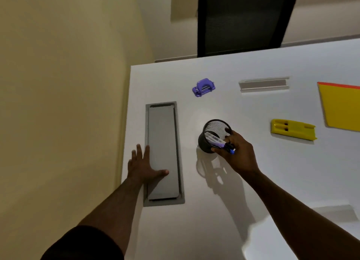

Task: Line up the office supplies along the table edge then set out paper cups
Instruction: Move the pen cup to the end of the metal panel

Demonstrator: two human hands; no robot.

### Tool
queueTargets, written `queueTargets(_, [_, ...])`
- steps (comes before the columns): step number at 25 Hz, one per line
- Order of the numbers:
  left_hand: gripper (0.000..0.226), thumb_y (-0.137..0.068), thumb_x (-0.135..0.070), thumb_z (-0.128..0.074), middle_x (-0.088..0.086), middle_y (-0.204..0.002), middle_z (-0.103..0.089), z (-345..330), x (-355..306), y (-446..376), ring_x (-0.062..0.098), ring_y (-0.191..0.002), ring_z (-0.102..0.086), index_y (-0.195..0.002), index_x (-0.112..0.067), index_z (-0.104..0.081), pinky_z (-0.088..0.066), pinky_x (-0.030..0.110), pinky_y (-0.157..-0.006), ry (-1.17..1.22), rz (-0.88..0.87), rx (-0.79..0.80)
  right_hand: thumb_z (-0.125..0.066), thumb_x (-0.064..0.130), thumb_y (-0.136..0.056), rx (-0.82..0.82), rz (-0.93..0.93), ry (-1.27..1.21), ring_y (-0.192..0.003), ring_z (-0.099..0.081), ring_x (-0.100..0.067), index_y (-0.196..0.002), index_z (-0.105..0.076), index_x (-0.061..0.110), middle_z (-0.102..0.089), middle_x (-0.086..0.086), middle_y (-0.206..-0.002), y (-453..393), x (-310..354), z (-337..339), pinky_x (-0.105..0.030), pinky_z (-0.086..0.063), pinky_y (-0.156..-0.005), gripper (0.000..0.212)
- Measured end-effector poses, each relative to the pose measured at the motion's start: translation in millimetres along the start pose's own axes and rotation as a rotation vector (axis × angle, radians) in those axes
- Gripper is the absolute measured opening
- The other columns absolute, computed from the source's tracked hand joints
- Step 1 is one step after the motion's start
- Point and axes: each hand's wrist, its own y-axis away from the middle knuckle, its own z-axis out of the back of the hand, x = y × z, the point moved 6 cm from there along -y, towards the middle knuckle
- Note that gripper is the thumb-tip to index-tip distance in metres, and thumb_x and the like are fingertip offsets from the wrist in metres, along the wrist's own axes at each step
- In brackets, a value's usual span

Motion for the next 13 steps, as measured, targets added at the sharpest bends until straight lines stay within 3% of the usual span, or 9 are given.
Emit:
queueTargets(3, [0.146,-0.044,-0.093,-0.056,0.005,-0.146,0.048,-3,2,-10,0.033,-0.142,0.032,-0.136,-0.033,0.041,0.007,0.053,-0.117,-0.033,-0.011,0.081,-0.083,0.027,-0.068,0.087,0.063,-0.037,-0.09,-0.052,0.007,-0.078,-0.057,0.036,-0.059,0.012,-0.101,-29,31,-48,0.004,-0.035,-0.07,0.029])
queueTargets(6, [0.142,-0.041,-0.095,-0.054,0.001,-0.13,0.063,-7,5,-15,0.029,-0.131,0.047,-0.118,-0.041,0.054,0.016,0.052,-0.114,-0.01,-0.026,0.109,-0.08,0.034,-0.072,0.181,0.128,0.021,-0.079,-0.053,-0.003,-0.074,-0.051,0.03,-0.057,0.01,-0.093,-62,54,-94,-0.002,-0.037,-0.063,0.03])
queueTargets(9, [0.143,-0.042,-0.094,-0.054,0.0,-0.131,0.063,-11,7,-16,0.027,-0.126,0.051,-0.116,-0.042,0.056,0.019,0.05,-0.112,0.004,-0.035,0.105,-0.077,0.038,-0.074,0.217,0.158,0.034,-0.075,-0.055,-0.011,-0.075,-0.051,0.024,-0.06,0.002,-0.091,-97,68,-133,-0.007,-0.035,-0.059,0.03])
queueTargets(13, [0.143,-0.04,-0.095,-0.053,-0.002,-0.135,0.061,-15,7,-19,0.026,-0.127,0.052,-0.119,-0.043,0.055,0.025,0.048,-0.109,0.026,-0.04,0.083,-0.077,0.039,-0.074,0.184,0.143,-0.005,-0.071,-0.051,-0.01,-0.072,-0.047,0.024,-0.053,0.008,-0.085,-152,84,-176,-0.011,-0.032,-0.055,0.034])
